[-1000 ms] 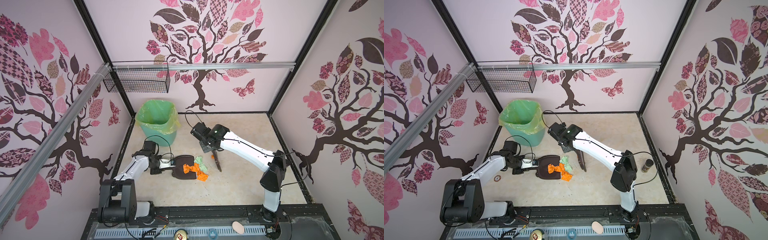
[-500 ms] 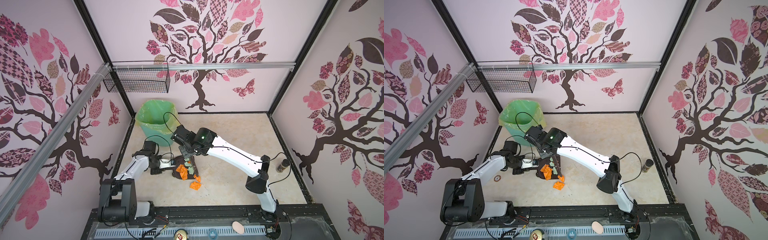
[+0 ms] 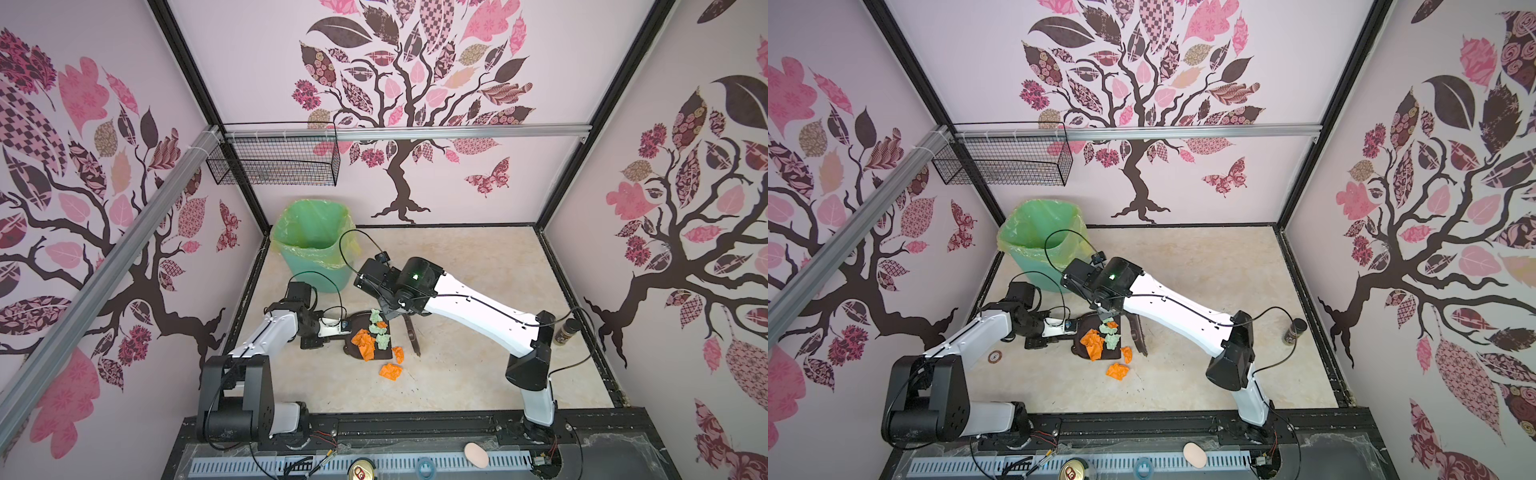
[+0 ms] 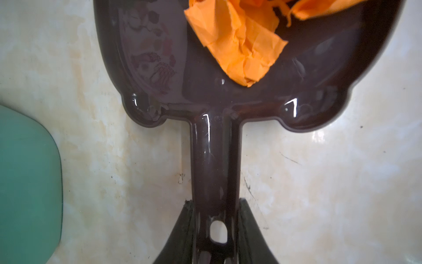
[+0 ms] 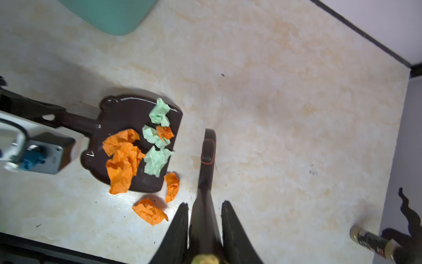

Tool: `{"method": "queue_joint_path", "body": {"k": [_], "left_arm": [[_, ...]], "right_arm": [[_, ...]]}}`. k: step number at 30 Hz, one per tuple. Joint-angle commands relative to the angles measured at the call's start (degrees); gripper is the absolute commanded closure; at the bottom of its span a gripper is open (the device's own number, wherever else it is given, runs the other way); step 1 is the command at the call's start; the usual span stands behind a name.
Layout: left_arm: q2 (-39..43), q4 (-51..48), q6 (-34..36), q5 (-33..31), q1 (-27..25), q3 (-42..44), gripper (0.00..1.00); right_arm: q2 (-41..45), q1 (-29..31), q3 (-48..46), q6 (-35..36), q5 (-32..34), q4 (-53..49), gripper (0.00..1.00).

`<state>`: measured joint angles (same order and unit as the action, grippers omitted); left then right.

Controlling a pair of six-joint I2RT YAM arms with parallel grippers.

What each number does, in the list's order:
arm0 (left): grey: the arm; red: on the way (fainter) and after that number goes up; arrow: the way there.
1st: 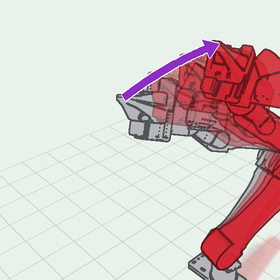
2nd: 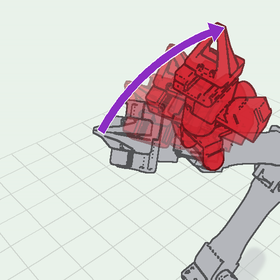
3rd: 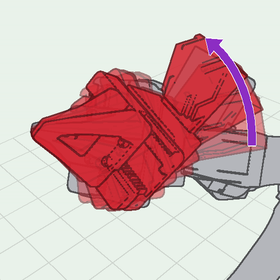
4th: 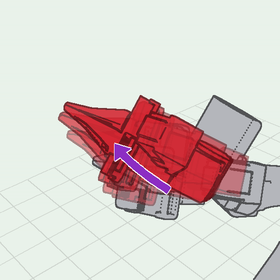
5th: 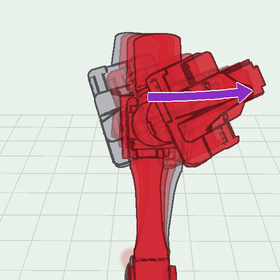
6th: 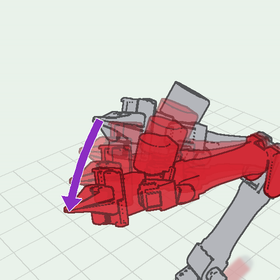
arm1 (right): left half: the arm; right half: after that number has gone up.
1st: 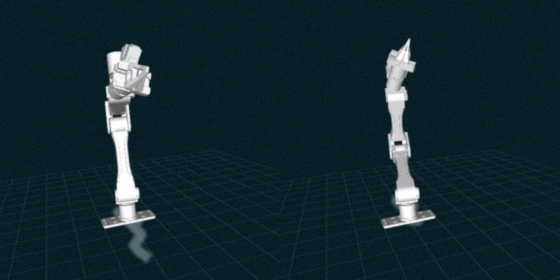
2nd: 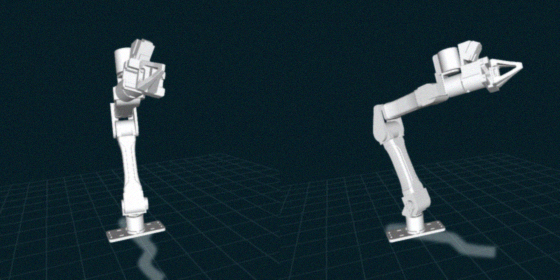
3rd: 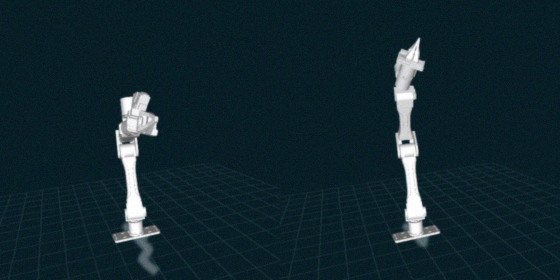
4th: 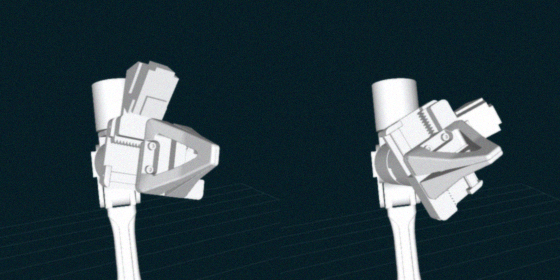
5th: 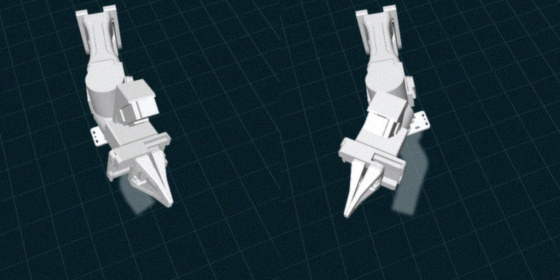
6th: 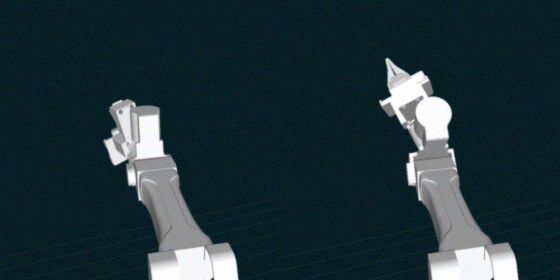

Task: Sweep away the paper scraps from the table
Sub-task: 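Reach the brush farther out and sweep stray orange scraps toward the dustpan, then push the last scraps onto the dustpan with the right gripper's brush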

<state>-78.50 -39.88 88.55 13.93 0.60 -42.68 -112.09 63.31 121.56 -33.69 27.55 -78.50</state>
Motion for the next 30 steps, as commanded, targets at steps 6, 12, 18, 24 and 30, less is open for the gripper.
{"method": "queue_joint_path", "body": {"k": [6, 12, 18, 24, 30], "left_arm": [[0.2, -3.0, 9.0, 2.6, 7.4, 0.4, 1.0], [7.2, -5.4, 12.8, 3.4, 8.1, 5.6, 1.0], [11.5, -6.7, 14.8, 1.9, 8.4, 8.2, 1.0], [13.6, -9.2, 16.5, 1.8, 9.2, 8.9, 1.0], [17.4, -11.4, 18.0, 2.1, 9.2, 12.3, 1.0]], "right_arm": [[12.5, 0.5, -17.0, -9.3, 0.1, 1.3, 1.0], [11.8, 0.6, -17.1, -10.6, -0.2, 2.3, 1.0], [8.9, 0.6, -12.5, -9.9, -0.1, 1.8, 1.0], [6.9, 0.7, -10.5, -9.4, -0.8, 1.7, 1.0], [4.0, 0.8, -9.7, -9.6, -2.9, 1.3, 1.0]]}}
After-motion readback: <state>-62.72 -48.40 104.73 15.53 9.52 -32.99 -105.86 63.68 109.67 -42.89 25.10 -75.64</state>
